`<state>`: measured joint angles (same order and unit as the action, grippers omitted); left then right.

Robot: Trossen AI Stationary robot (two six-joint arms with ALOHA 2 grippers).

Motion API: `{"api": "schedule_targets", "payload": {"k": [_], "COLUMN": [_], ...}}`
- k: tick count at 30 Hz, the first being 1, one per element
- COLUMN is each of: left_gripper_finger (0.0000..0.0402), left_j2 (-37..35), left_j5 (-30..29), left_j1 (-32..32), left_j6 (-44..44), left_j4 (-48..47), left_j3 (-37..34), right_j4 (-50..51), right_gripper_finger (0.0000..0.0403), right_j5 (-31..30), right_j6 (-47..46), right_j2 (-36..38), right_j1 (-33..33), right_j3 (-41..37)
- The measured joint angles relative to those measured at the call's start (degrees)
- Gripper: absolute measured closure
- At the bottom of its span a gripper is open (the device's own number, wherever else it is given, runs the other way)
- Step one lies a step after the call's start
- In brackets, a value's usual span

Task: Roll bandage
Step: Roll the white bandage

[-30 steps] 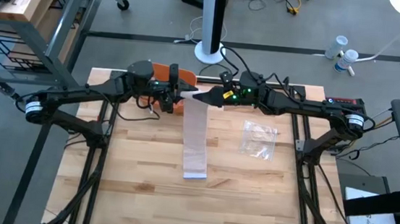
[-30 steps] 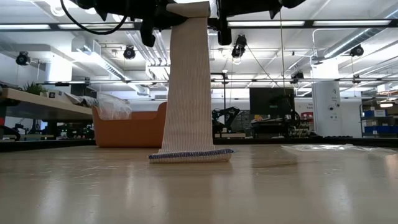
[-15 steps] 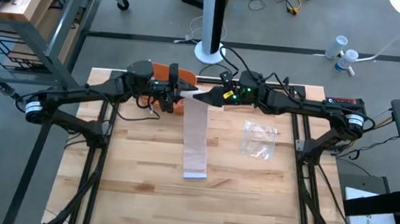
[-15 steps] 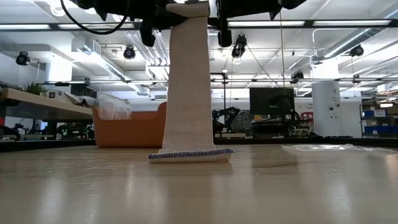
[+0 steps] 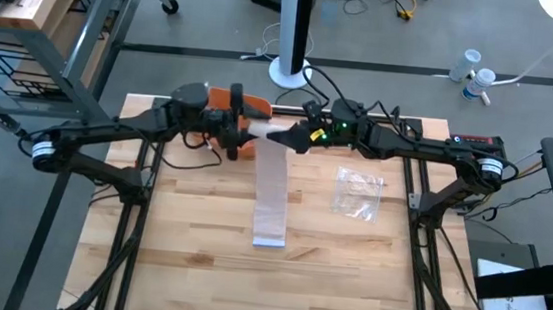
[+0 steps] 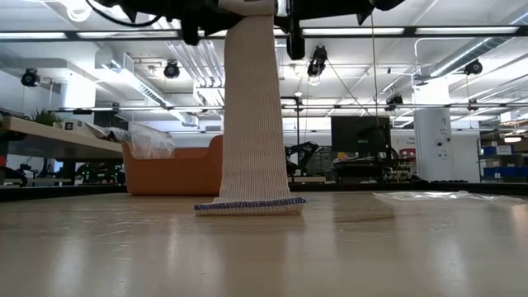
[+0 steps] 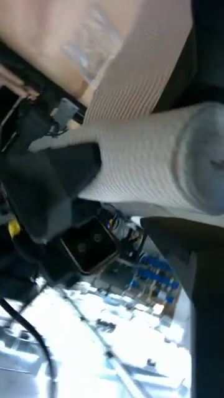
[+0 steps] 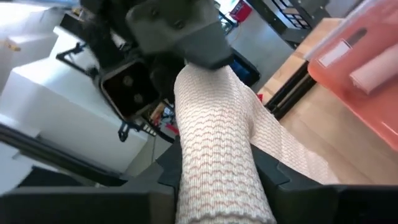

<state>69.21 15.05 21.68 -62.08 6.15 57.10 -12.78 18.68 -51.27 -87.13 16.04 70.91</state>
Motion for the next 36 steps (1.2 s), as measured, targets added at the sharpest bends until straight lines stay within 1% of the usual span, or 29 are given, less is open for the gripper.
{"api": "schedule_targets", "payload": {"k": [5,11,14,17,20,23,25,29,36], "left_gripper_finger": [0.0156,0.0111,0.009,0.0071,0.0054,0.0043,0.0039,0.0039,0.0035], "left_j2": [-2.3,-6.8,-7.7,-8.2,-8.2,-7.2,-6.1,-3.6,0.3], "left_j5": [-2.3,-2.7,-2.6,-2.5,-1.7,1.6,3.4,3.7,3.6], "left_j1": [-0.2,-0.3,-0.3,-0.3,-0.3,-0.4,-0.4,-0.6,-0.6], "left_j6": [16.5,35.0,40.7,42.9,45.3,46.4,46.9,48.1,48.7], "left_j4": [-2.2,-12.3,-13.9,-14.9,-16.6,-20.9,-23.6,-25.5,-24.9], "left_j3": [-0.1,-0.1,-0.1,0.2,2.4,5.4,7.5,9.4,11.7], "right_j4": [-0.4,-0.2,0.3,0.5,0.9,2.4,3.9,5.8,12.4], "right_gripper_finger": [0.0307,0.0311,0.0307,0.0309,0.0311,0.0311,0.0312,0.0312,0.0312], "right_j5": [0.0,0.8,1.7,4.0,5.7,6.7,6.8,6.6,6.2], "right_j6": [5.5,13.7,19.0,24.5,29.6,33.4,36.2,43.0,53.1], "right_j2": [0.0,0.1,0.1,0.1,0.1,0.1,0.1,0.1,0.1], "right_j1": [0.0,0.1,0.1,0.1,0.2,1.0,1.7,2.5,2.9], "right_j3": [0.2,0.2,0.2,0.2,0.2,0.2,0.2,0.2,3.3]}}
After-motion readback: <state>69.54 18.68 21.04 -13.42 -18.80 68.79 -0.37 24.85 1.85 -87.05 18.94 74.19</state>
